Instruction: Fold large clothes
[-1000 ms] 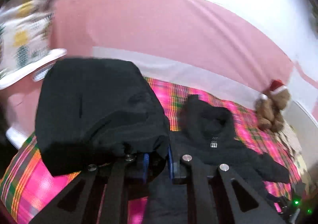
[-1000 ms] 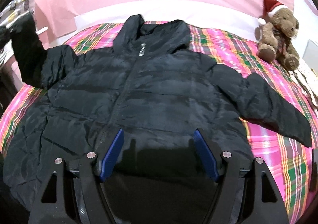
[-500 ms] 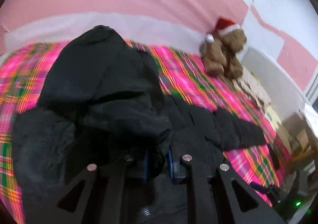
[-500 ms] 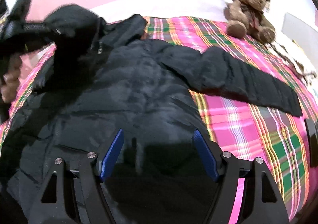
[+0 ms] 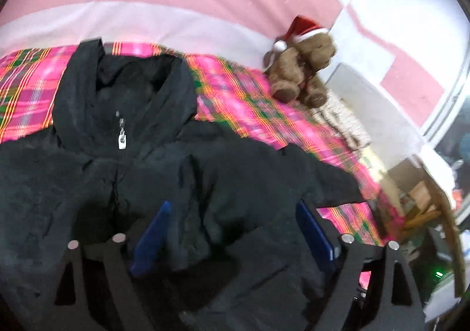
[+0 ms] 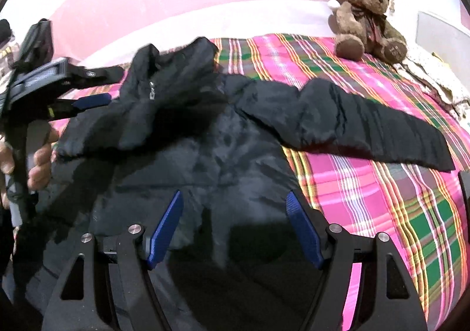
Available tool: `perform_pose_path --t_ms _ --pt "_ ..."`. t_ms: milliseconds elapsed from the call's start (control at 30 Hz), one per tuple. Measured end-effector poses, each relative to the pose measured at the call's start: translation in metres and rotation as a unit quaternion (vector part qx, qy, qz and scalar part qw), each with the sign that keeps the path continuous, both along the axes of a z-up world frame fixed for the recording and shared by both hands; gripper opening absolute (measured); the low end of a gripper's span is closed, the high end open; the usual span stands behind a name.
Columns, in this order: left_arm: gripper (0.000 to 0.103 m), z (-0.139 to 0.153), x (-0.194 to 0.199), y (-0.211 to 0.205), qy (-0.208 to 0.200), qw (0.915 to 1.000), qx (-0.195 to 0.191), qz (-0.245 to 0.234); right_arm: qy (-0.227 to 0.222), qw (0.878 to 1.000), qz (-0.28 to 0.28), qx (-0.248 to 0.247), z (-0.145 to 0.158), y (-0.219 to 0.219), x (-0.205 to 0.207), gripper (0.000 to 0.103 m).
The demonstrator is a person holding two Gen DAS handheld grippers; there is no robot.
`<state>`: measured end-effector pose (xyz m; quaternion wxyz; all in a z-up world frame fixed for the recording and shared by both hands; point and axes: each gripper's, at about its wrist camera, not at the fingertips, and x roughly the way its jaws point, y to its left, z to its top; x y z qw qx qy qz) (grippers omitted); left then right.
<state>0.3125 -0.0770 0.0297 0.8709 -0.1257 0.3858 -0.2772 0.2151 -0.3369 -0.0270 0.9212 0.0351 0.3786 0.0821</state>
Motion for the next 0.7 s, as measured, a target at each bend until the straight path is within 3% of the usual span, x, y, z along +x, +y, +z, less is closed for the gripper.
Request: perform_pose_path --t_ms 100,233,333,367,433,533,700 --pt "0.093 0.015 -0.008 0.015 -0.022 0.9997 -0.001 0.007 -0.009 1.0 0.007 -0.003 0.008 0.011 0.004 0.072" --pt "0.093 0.016 0.0 0.058 -0.045 0.9964 0.04 0.06 -0.007 1.0 0.021 -0.001 0.011 0.026 0.021 0.072" --pt "0.092 -0.005 0.019 0.106 -0.029 0.9895 0.073 0.121 0.009 0.999 0.04 0.002 0.004 0.041 0.051 0.072" --pt "0.09 -0.015 0.026 0.122 -0.019 0.9868 0.082 0.138 0.015 0.999 0.044 0.003 0.002 0.045 0.063 0.065" --pt "0.08 -0.038 0.039 0.149 0.007 0.9814 0.099 0.164 0.025 0.999 0.043 -0.006 -0.005 0.053 0.085 0.057" --pt "0.066 -0.078 0.052 0.177 0.051 0.9745 0.109 0.19 0.045 0.998 0.042 -0.007 -0.019 0.062 0.127 0.054" --pt "0.066 -0.098 0.04 0.181 0.042 0.9767 0.094 0.188 0.086 0.996 0.037 -0.009 -0.062 0.063 0.173 0.054"
